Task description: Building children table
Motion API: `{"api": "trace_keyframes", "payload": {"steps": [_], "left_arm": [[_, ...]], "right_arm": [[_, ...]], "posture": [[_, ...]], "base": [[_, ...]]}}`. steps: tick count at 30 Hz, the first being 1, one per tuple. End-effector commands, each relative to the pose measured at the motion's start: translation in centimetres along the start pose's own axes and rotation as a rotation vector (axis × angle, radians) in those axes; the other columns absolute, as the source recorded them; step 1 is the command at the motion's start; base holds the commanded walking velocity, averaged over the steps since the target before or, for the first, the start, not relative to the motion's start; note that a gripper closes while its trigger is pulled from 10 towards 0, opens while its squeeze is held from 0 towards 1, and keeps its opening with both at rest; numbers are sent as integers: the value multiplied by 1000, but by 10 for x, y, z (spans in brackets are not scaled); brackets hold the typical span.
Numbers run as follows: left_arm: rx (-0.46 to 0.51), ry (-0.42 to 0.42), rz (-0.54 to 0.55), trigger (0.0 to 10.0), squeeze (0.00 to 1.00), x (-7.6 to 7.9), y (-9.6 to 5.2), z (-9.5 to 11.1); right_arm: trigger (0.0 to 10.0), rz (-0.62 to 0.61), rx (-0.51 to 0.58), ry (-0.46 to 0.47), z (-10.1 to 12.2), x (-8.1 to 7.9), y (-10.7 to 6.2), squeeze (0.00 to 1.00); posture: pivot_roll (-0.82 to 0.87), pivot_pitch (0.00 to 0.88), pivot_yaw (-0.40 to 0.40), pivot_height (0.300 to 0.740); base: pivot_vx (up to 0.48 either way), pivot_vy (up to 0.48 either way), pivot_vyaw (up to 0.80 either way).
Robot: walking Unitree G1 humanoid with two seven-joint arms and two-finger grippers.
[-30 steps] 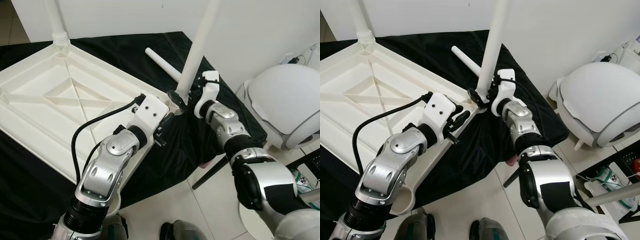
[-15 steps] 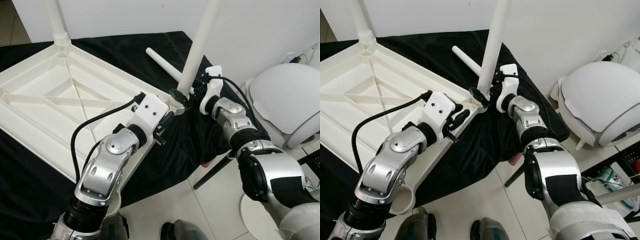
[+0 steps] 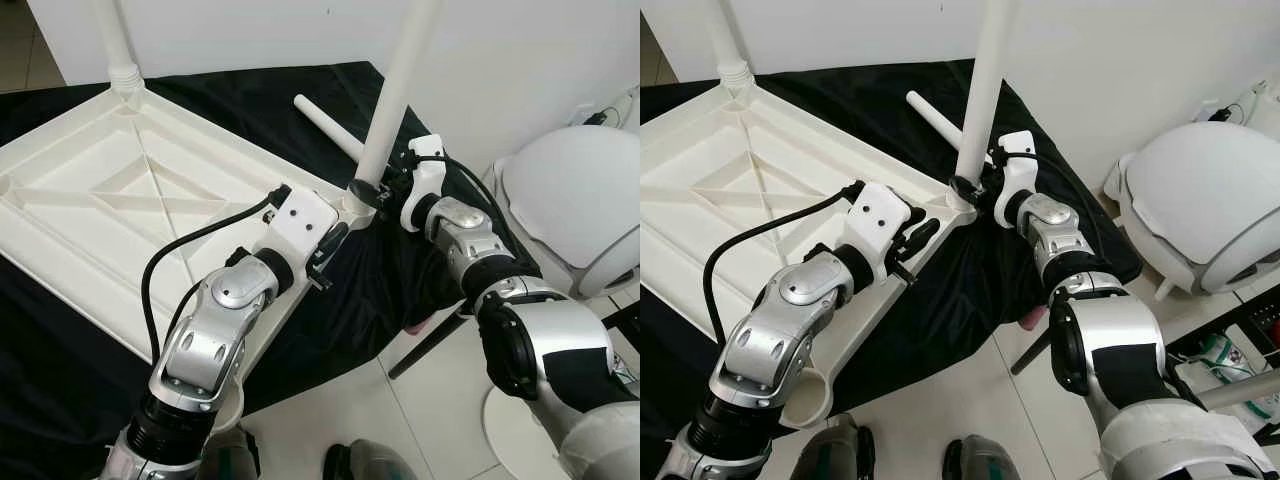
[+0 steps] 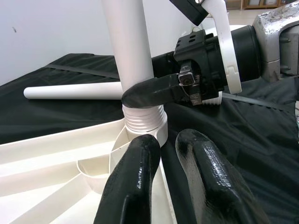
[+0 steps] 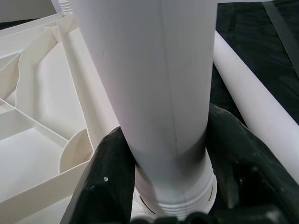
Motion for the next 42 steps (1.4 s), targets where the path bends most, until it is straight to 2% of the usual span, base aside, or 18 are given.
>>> {"api": "trace_keyframes", "payload": {"steps": [1, 9, 20, 23, 29, 31, 34, 39, 40, 41, 42], "left_arm": [[3, -2, 5, 10000, 0, 1, 0, 2], [4, -4, 7, 10000, 0, 2, 0, 2], [4, -11, 1, 10000, 0, 4, 0, 1], [5, -12, -3, 10000, 0, 5, 1, 1], [8, -14, -5, 10000, 0, 5, 1, 1], [10, -17, -8, 10000, 0, 6, 2, 2], [12, -18, -11, 10000, 0, 8, 2, 2], [12, -20, -13, 10000, 0, 8, 2, 2], [11, -21, -13, 10000, 0, 8, 2, 1], [11, -22, -12, 10000, 0, 8, 2, 1], [11, -22, -11, 10000, 0, 9, 2, 1]], "right_arm": [[0, 3, -22, -14, -3, 2, -2, 0], [0, -34, -29, 20, -8, -4, 0, 0], [0, -239, -27, 142, -13, -12, 8, 0], [0, -331, -16, 195, -9, -25, 16, 0], [0, -421, -14, 210, -4, -38, 23, 0], [0, -473, -48, 231, -3, -46, 27, 0], [0, -505, -62, 244, -2, -52, 30, 0], [0, -514, -63, 245, 0, -53, 30, 0], [8275, -515, -67, 242, 0, -52, 30, 0], [10000, -518, -69, 232, 0, -50, 29, 0], [10000, -521, -70, 225, 0, -49, 29, 0]], "posture": [[29, 38, -48, 740], [29, 43, -54, 740], [16, 47, -55, 740], [13, 46, -59, 740], [7, 46, -59, 740], [4, 46, -64, 740], [6, 47, -66, 740], [6, 48, -69, 740], [7, 46, -72, 740], [7, 45, -73, 740], [7, 45, -73, 740]], "base": [[0, 0, 0], [0, 0, 0], [0, 0, 0], [0, 0, 0], [0, 0, 0], [0, 0, 0], [0, 0, 0], [0, 0, 0], [0, 0, 0], [0, 0, 0], [0, 0, 0]]}}
Point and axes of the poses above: a point about 5 cm out from each wrist's last joint towards the gripper, its own y axis pointing out of the wrist towards the gripper, its own z axis along the axis of the wrist's last joint, x = y × z, the point moved 1 cm from there along y, pointing out of the wrist towards the gripper, and after that the axes turned 7 degrees about -y, right-handed, at the moved point
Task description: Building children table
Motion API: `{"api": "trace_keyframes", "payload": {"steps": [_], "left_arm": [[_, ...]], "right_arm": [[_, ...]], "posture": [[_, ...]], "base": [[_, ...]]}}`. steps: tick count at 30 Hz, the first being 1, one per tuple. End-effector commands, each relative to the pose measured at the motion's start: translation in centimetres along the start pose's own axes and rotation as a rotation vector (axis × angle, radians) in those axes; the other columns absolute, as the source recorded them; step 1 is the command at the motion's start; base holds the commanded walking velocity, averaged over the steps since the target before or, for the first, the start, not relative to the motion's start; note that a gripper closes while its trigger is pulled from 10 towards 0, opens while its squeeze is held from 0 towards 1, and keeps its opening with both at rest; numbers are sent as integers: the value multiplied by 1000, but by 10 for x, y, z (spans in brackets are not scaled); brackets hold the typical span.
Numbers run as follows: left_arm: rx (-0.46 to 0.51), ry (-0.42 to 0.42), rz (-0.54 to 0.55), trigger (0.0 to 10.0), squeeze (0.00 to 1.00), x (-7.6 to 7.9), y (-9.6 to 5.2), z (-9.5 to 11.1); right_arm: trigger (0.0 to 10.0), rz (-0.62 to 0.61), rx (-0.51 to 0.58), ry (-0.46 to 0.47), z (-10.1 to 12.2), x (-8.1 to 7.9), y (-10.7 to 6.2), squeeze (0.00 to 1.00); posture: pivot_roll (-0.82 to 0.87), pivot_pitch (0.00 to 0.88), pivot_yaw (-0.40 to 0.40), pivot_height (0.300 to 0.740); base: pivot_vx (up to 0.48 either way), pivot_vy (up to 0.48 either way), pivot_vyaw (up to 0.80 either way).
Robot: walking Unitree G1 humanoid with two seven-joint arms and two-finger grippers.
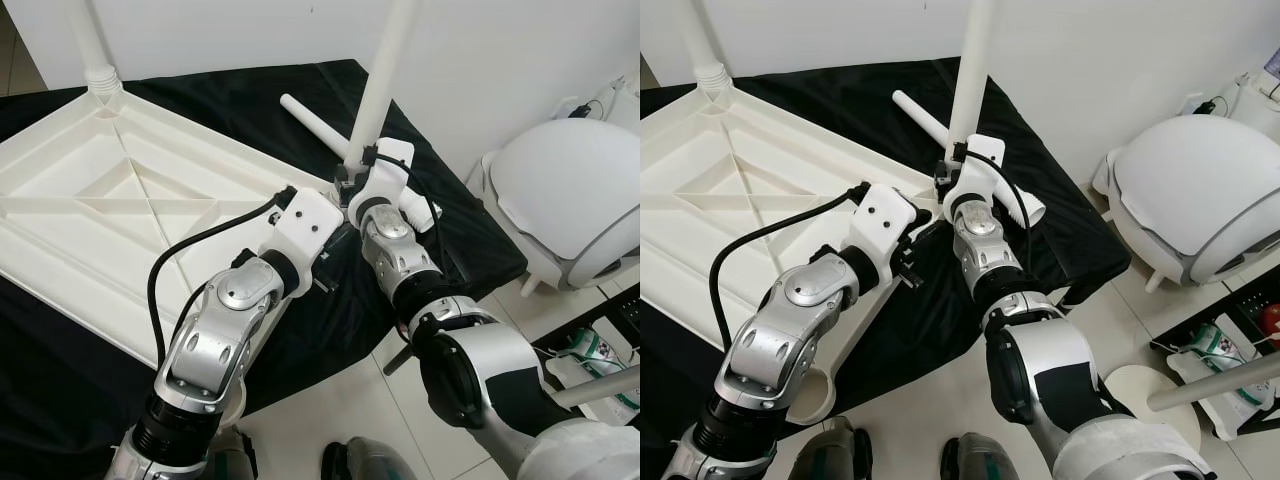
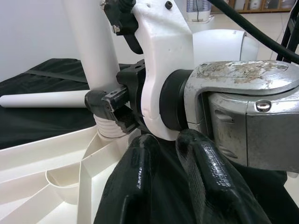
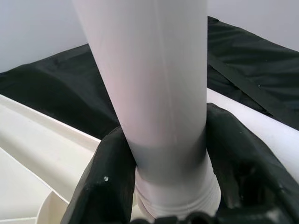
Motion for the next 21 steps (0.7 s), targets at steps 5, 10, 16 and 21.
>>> {"api": "trace_keyframes", "payload": {"steps": [5, 10, 16, 21], "left_arm": [[3, -5, 9, 10000, 0, 2, 0, 0], [-2, -5, 10, 10000, 0, 2, 1, -2], [-48, -15, 22, 10000, 0, -2, 9, -11], [-154, -31, 51, 10000, 0, -7, 19, -29]], "right_arm": [[10000, -13, -45, 9, -11, 8, -2, 1000], [10000, 23, 5, 33, -4, 13, -1, 1000], [10000, 54, 45, 38, 0, 22, -2, 0], [10000, 42, 45, 22, -1, 31, -3, 0]], "posture": [[7, 43, -75, 740], [5, 36, -76, 740], [1, 30, -73, 740], [-7, 30, -68, 740]], "base": [[0, 0, 0], [0, 0, 0], [0, 0, 0], [0, 0, 0]]}}
Point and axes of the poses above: a point about 5 cm out from each wrist's last joint towards the gripper, its own y axis pointing out of the wrist towards the gripper, its own z axis along the axis of the wrist's last joint, x = y × z, the point moved 1 cm from there along y, pointing out of the wrist towards the gripper, and after that the axes turned 7 degrees about -y, right-handed, at the moved point
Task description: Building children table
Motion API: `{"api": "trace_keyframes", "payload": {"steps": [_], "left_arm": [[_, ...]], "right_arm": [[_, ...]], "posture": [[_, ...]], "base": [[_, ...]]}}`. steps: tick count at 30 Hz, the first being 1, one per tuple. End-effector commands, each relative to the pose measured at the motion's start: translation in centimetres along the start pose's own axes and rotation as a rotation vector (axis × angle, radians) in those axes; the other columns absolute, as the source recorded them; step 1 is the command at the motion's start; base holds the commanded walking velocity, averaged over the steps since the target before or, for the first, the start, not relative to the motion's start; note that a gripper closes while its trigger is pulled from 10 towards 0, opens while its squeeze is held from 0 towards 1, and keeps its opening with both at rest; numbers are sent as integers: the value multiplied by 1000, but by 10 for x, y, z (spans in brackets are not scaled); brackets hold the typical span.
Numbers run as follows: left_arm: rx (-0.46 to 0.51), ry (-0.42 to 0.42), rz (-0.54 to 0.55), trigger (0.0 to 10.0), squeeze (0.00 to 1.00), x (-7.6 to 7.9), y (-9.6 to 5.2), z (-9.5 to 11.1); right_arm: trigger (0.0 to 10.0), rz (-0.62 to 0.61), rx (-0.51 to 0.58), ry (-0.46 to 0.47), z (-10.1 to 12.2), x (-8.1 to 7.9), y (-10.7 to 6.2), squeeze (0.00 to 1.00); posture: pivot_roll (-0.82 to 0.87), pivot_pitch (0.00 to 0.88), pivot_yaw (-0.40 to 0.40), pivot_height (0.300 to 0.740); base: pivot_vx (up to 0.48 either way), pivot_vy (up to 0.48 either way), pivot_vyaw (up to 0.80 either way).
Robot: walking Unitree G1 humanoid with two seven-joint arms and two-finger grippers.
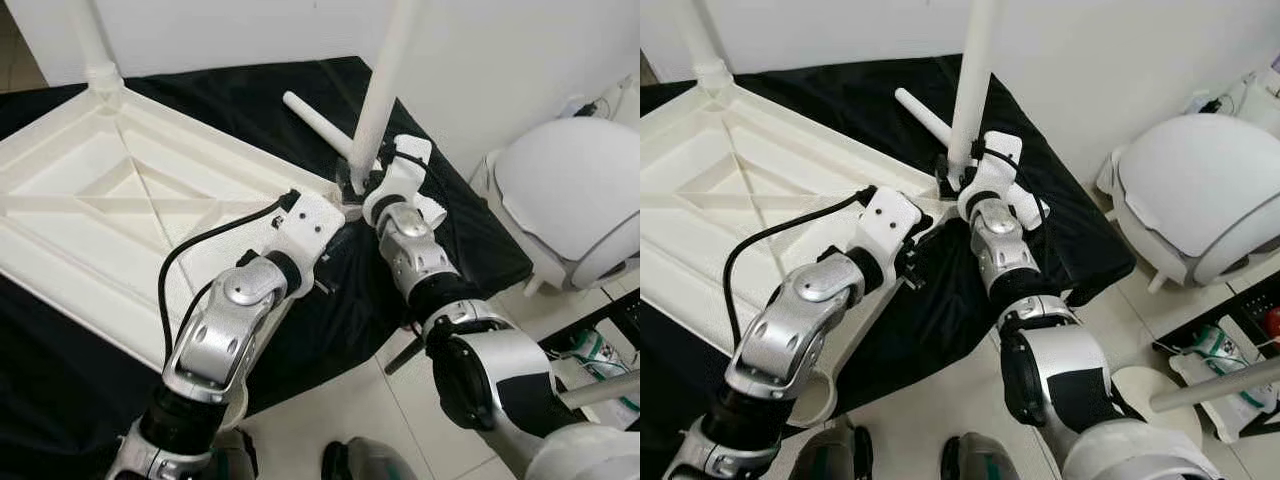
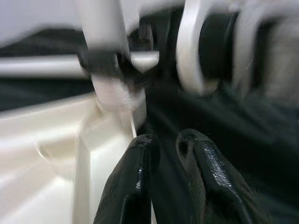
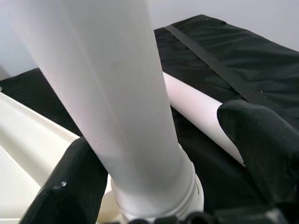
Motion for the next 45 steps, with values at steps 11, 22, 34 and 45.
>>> {"api": "trace_keyframes", "payload": {"steps": [11, 22, 34, 45], "left_arm": [[-167, -23, 188, 10000, 0, -17, 20, -24], [-263, 15, 231, 667, 0, -21, 28, -37], [-292, 81, 192, 0, 0, -24, 19, -42], [-320, 109, 187, 0, 0, -35, 1, -49]], "right_arm": [[10000, -1, 36, 12, 7, 8, -2, 0], [10000, -3, 47, 20, 12, 11, -1, 0], [10000, 74, 56, 35, 11, 8, -7, 0], [10000, 94, 67, -1, -1, 23, -37, 0]], "posture": [[-31, 40, -49, 740], [-37, 44, -46, 740], [-39, 49, -39, 740], [-42, 62, -29, 740]], "base": [[0, 0, 0], [0, 0, 0], [0, 0, 0], [0, 0, 0]]}}
Point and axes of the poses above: a point about 5 cm out from each wrist's last joint towards the gripper, its own y axis pointing out of the wrist towards the gripper, its own z axis along the axis of the wrist's last joint, x = y × z, the point moved 1 cm from there along y, pointing out of the wrist towards the gripper, and after that the axes turned 7 degrees about -y, right-handed, at the moved point
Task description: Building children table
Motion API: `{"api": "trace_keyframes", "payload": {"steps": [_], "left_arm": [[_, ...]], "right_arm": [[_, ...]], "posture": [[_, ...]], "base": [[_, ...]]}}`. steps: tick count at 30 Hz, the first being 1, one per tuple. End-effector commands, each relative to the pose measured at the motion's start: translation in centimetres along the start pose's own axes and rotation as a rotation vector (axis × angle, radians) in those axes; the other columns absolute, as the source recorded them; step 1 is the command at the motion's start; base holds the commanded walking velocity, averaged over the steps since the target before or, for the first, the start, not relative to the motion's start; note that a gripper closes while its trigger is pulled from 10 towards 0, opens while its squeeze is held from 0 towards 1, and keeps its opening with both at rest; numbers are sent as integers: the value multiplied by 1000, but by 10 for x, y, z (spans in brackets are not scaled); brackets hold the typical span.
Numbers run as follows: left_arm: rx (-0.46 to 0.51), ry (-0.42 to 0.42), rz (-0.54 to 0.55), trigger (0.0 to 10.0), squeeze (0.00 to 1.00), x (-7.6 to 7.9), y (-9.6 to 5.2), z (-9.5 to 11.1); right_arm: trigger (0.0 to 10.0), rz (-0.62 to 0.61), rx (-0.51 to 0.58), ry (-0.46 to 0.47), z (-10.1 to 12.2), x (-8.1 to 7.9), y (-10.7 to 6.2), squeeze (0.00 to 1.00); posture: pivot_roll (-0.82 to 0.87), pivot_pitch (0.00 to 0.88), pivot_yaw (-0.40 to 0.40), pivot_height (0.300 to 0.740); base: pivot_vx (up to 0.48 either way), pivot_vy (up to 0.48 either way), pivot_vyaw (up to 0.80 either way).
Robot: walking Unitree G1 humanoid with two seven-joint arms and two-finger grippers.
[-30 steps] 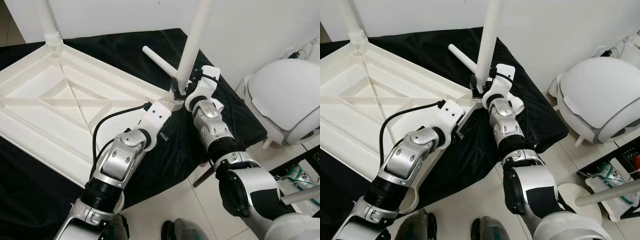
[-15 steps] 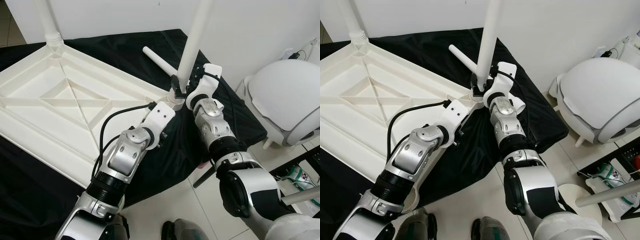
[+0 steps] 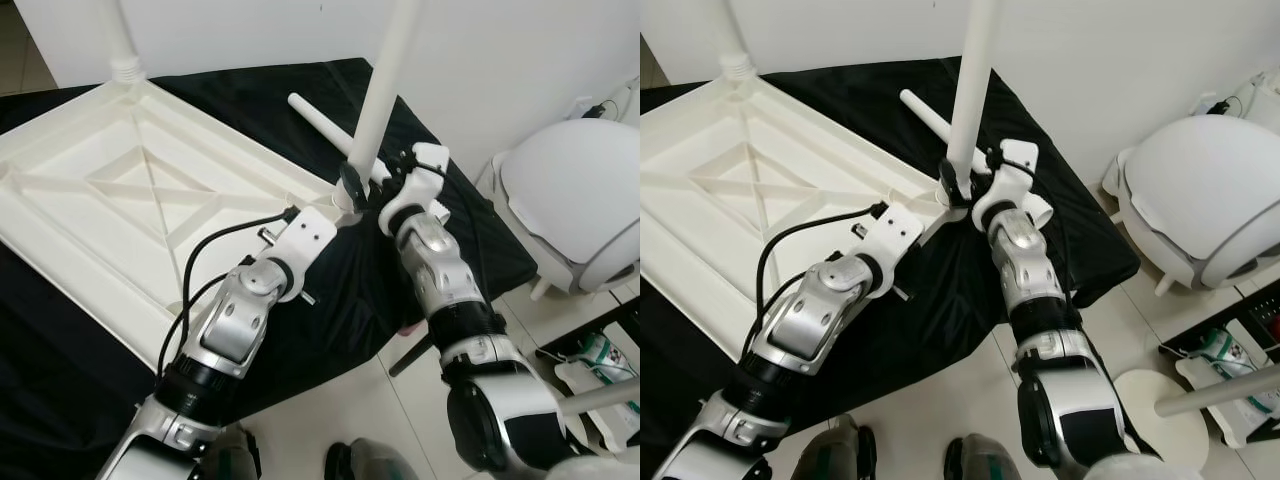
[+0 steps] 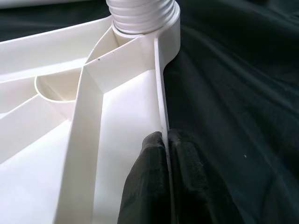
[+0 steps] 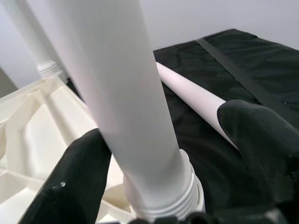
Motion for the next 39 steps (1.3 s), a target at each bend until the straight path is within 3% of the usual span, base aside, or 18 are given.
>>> {"api": "trace_keyframes", "payload": {"steps": [1, 10, 19, 20, 24, 25, 27, 28, 29, 30, 37, 38, 39], "left_arm": [[-83, 2, 62, 0, 0, -11, -2, -18], [-90, 21, 47, 0, 0, -15, -23, -25], [-69, 33, 7, 0, 0, -10, -30, -22], [-38, 55, -40, 39, 0, -3, -34, -17], [-24, 61, -61, 39, 0, 1, -36, -14], [-12, 67, -79, 3059, 0, 5, -38, -12], [-6, 70, -88, 3059, 0, 7, -39, -11], [-5, 72, -93, 10000, 0, 8, -39, -10], [-1, 61, -124, 10000, 267, 13, -40, -10], [0, 45, -161, 10000, 1000, 18, -41, -10], [23, 63, -271, 10000, 1000, 29, -50, -8], [35, 77, -278, 10000, 0, 28, -52, -6], [44, 87, -283, 10000, 0, 27, -53, -5]], "right_arm": [[10000, -29, -32, 3, -6, 10, -6, 0], [10000, 43, -23, 7, -3, 1, -38, 0], [10000, 66, -35, -26, -5, 2, -41, 0], [10000, 105, -31, -58, -2, 5, -35, 0], [10000, 140, -31, -72, 0, 5, -32, 0], [10000, 179, -30, -86, 2, 3, -30, 0], [10000, 202, -30, -93, 3, 2, -28, 0], [10000, 212, -34, -96, 4, 1, -29, 0], [10000, 227, -36, -109, 5, 1, -26, 0], [10000, 245, -37, -123, 6, 1, -24, 0], [10000, 361, -31, -150, 11, -4, -19, 0], [10000, 393, -36, -147, 10, -4, -19, 0], [10000, 412, -40, -144, 10, -4, -19, 0]], "posture": [[-42, 62, -29, 740], [-48, 66, -21, 740], [-46, 58, -22, 740], [-40, 48, -30, 740], [-38, 47, -31, 740], [-37, 46, -33, 740], [-37, 46, -33, 740], [-37, 46, -33, 740], [-32, 46, -40, 740], [-28, 45, -44, 740], [-16, 42, -52, 740], [-14, 41, -55, 740], [-14, 41, -56, 740]], "base": [[0, 0, 0], [0, 0, 0], [0, 0, 0], [0, 0, 0], [0, 0, 0], [0, 0, 0], [0, 0, 0], [0, 0, 0], [0, 0, 0], [0, 0, 0], [0, 0, 0], [0, 0, 0], [0, 0, 0]]}}
Point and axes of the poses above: a point about 5 cm out from each wrist's last joint towards the gripper, its own y axis pointing out of the wrist towards the gripper, its own z axis along the axis of the wrist's last joint, x = y × z, the point moved 1 cm from there along y, pointing out of the wrist towards the gripper, and after that the axes turned 7 degrees about -y, right-handed, at the moved point
